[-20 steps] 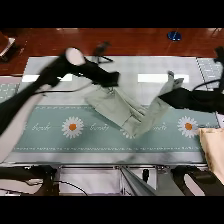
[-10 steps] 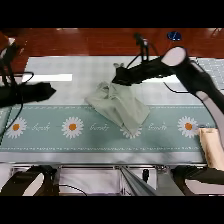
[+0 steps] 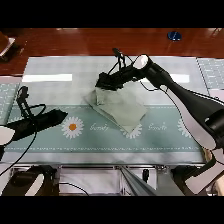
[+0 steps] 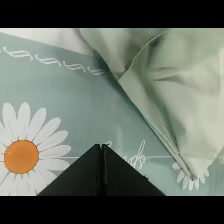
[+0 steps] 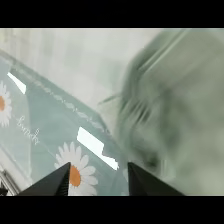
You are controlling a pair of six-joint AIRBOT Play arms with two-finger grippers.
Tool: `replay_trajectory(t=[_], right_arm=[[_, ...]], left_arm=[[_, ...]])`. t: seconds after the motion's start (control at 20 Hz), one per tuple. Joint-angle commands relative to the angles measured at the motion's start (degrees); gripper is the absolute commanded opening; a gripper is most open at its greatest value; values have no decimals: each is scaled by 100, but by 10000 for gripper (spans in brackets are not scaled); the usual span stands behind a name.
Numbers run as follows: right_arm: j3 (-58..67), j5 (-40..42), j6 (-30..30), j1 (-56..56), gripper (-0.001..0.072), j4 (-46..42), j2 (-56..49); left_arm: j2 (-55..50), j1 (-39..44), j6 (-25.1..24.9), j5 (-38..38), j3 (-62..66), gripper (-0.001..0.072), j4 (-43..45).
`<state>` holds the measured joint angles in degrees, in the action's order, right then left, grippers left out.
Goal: Fold the shirts.
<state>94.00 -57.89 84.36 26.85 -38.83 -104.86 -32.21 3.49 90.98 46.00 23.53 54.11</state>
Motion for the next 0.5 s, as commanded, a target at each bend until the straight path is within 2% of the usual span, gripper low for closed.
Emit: replay_trajectory(t=[0.0, 0.1, 0.2, 0.25, 0.35, 0.45], right_arm=[[70, -704, -162, -144, 415, 166, -15], [68, -1316, -151, -597, 415, 74, 385], [68, -1834, -92, -1097, 415, -459, 1086], [44, -2020, -31, -1316, 415, -999, 1521], [-293, -2205, 181, -1613, 394, -2686, 2656], [-1462, -1714, 774, -1659, 394, -4597, 4170]], left_arm=[[-20, 59, 0, -365, -229, 15, -129], [-39, 59, 0, -317, -229, 15, -129], [-39, 59, 0, -245, -229, 15, -131], [-39, 59, -2, -192, -229, 15, -131], [-39, 59, -2, -50, -229, 15, -131], [-37, 59, -2, 42, -229, 15, -131]])
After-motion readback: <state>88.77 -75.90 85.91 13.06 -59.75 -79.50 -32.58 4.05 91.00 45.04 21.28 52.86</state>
